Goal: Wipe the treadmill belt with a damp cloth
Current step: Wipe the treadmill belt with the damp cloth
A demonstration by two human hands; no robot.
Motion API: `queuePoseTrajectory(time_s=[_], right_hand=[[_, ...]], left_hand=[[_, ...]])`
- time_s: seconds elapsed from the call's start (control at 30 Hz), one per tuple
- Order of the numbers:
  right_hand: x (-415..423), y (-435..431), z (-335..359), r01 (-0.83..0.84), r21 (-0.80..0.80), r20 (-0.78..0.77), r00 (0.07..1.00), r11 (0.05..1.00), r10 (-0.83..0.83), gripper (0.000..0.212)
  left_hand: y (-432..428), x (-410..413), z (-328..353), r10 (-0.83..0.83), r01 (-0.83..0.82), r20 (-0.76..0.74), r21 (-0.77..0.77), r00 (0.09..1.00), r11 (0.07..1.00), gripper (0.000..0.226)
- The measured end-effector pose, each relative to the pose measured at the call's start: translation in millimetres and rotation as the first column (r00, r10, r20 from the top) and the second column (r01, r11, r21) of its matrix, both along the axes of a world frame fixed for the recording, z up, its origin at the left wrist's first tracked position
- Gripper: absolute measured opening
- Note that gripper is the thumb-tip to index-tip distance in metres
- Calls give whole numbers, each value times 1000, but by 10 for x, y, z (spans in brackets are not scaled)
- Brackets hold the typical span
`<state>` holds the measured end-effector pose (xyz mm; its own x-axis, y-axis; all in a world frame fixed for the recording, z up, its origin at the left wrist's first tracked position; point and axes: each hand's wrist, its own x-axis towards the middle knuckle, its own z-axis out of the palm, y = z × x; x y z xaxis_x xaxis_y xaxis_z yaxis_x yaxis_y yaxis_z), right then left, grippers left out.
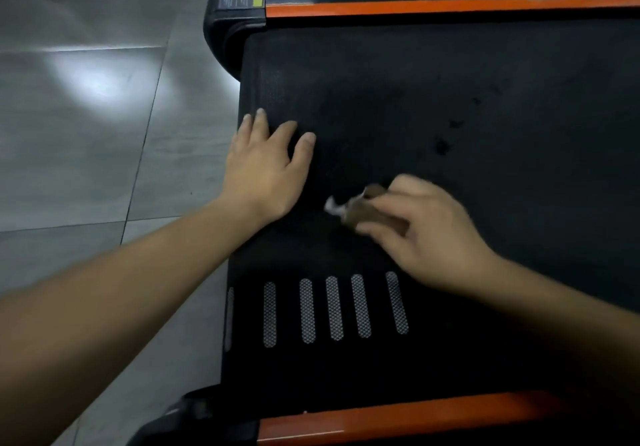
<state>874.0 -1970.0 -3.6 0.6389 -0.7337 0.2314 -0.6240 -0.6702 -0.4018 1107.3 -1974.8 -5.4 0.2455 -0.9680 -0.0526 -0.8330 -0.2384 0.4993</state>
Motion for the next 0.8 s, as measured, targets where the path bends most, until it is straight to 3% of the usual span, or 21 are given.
queuePoseTrajectory(time_s=[0.07, 0.13, 0.23, 0.43, 0.47, 0.53, 0.6, 0.63, 0.8], right_hand=[[-72, -125, 9, -68, -64, -83, 995, 996, 63, 37], [-134, -617, 55, 117, -181, -106, 985, 976, -138, 36], [-197, -1055, 72, 341, -85, -16, 939, 936, -343, 27], [-306, -446, 38, -93, -2, -69, 993, 996, 92, 35], [-314, -645, 54, -76, -49, -86, 994, 996, 72, 36], [-291, -1212, 70, 139, -145, -48, 988, 980, -147, 36], [-230, -1614, 81, 346, -123, -19, 936, 930, -351, 32], [-176, -1648, 54, 370, -98, -24, 927, 924, -374, 29], [-121, -1159, 47, 79, 5, -11, 997, 997, -79, 23]], left_hand=[[-118, -65, 16, -50, 48, 89, 29, 995, 998, 60], [-238, -103, 29, -89, 78, 151, 78, 985, 994, 62], [-455, -101, 75, -94, 77, 142, 115, 985, 990, 63], [-667, -121, -34, -81, 50, 295, 113, 952, 992, 70], [-658, -125, -42, -92, 62, 306, 106, 947, 992, 71], [-633, -122, -44, -143, 119, 314, 94, 938, 988, 71], [-636, -112, -46, -177, 151, 326, 104, 929, 983, 72], [-643, -108, -50, -177, 147, 328, 116, 928, 982, 73], [-670, -109, -98, -157, 118, 354, 128, 922, 985, 72]])
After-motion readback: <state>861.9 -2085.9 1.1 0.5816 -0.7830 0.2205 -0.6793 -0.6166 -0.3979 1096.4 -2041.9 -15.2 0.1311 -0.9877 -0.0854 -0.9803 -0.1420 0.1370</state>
